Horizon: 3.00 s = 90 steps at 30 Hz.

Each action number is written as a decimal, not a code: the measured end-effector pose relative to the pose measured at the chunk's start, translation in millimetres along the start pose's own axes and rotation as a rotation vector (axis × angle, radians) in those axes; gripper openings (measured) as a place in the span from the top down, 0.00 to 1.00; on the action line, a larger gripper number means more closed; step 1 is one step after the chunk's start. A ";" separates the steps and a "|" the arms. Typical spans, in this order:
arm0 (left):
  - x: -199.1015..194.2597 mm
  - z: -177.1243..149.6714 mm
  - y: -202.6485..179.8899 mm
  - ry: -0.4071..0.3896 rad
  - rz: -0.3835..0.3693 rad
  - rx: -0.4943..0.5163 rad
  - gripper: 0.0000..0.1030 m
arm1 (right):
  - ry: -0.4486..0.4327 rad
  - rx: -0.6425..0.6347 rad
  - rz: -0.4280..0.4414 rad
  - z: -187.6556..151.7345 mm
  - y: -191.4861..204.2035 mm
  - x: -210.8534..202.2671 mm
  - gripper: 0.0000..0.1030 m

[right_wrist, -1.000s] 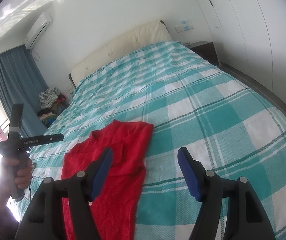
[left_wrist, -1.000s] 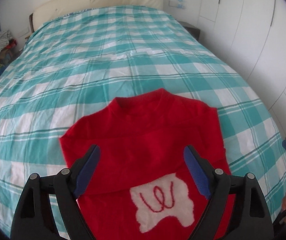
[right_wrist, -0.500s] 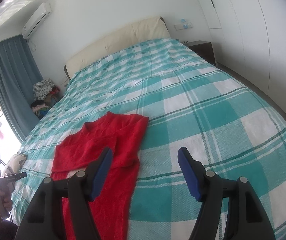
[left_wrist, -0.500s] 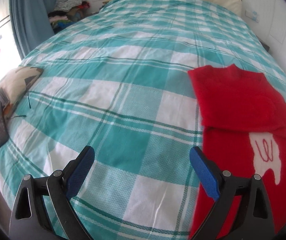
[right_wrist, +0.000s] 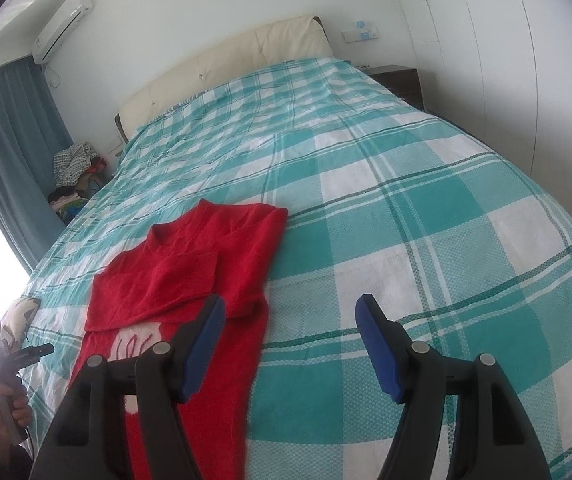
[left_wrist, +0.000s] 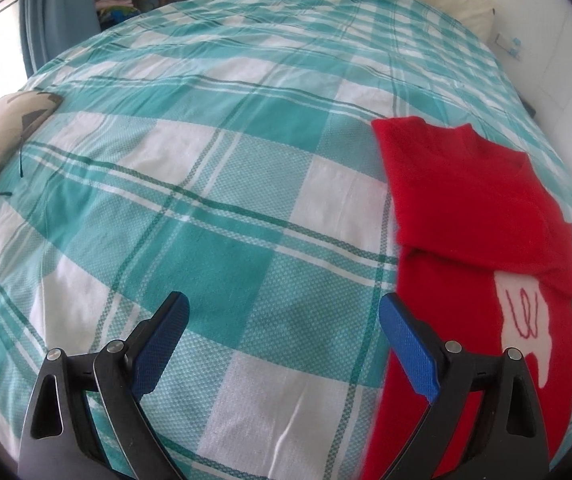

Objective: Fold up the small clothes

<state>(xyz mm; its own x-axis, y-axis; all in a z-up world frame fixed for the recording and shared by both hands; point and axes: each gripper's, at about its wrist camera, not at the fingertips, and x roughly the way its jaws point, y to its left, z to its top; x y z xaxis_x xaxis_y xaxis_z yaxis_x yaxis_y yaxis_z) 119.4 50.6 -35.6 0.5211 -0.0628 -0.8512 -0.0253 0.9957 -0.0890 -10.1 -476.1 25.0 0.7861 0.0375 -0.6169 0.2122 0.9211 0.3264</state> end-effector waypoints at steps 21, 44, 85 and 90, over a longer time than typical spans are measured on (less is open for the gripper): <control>3.5 -4.9 -2.4 0.030 0.019 0.008 0.06 | 0.057 0.059 0.038 -5.7 -0.7 10.8 0.35; 6.1 -6.4 1.5 0.044 0.023 -0.013 0.06 | 0.055 0.070 0.034 -6.5 -3.7 11.2 0.35; 3.1 -5.1 4.7 0.034 0.026 -0.030 0.06 | 0.051 0.073 0.030 -6.9 -5.6 10.5 0.35; 3.2 -5.2 4.7 0.035 0.026 -0.030 0.06 | 0.050 0.073 0.029 -7.3 -5.0 10.6 0.35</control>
<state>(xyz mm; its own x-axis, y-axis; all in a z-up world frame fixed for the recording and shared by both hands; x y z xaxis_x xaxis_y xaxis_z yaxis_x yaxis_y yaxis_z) 116.4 54.7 -41.5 0.4899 -0.0395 -0.8709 -0.0644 0.9946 -0.0813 -7.0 -477.5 11.6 0.7629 0.0850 -0.6409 0.2328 0.8887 0.3950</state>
